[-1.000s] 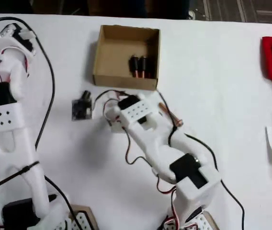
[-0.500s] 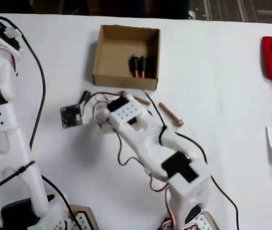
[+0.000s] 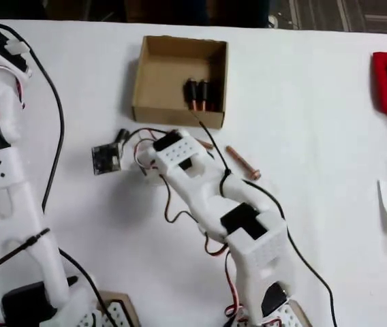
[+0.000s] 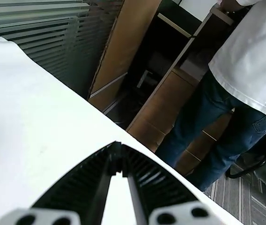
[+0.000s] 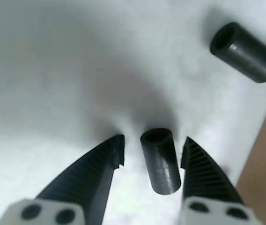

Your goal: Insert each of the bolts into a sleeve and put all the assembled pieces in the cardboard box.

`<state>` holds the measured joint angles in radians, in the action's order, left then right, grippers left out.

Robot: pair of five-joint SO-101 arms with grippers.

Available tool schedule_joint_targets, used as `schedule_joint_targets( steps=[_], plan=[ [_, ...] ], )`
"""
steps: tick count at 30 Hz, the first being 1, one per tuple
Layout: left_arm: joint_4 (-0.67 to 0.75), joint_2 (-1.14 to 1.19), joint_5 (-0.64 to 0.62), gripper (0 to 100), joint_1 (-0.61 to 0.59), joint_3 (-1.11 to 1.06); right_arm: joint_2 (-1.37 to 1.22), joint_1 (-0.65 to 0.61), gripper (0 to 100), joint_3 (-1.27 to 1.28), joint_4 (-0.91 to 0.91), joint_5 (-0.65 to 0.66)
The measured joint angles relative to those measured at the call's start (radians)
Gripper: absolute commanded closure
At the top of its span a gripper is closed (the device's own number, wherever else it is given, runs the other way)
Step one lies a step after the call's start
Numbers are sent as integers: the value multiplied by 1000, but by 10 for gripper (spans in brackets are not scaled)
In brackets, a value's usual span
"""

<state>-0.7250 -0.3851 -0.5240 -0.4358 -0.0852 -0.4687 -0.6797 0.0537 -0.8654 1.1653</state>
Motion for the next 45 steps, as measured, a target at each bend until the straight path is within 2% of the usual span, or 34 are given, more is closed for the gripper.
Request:
schedule_joint_targets(
  steps=[17,22,27,29,35,37,41,45],
  plan=[
    [0,0,0,974,2,0,-2,44,881,-8,-38,-2],
    [0,0,0,974,2,0,-2,44,984,-8,-38,-2],
    [0,0,0,974,2,0,-21,46,978,-21,-38,-6],
    [0,0,0,974,2,0,-35,46,978,-38,-44,-41],
    [0,0,0,974,2,0,-75,48,974,-98,-51,-256],
    [0,0,0,974,2,0,-81,48,961,-114,-69,-272],
    [0,0,0,974,2,0,-104,48,869,-164,-140,-276],
    [0,0,0,974,2,0,-137,44,858,-222,-215,-276]
  ],
)
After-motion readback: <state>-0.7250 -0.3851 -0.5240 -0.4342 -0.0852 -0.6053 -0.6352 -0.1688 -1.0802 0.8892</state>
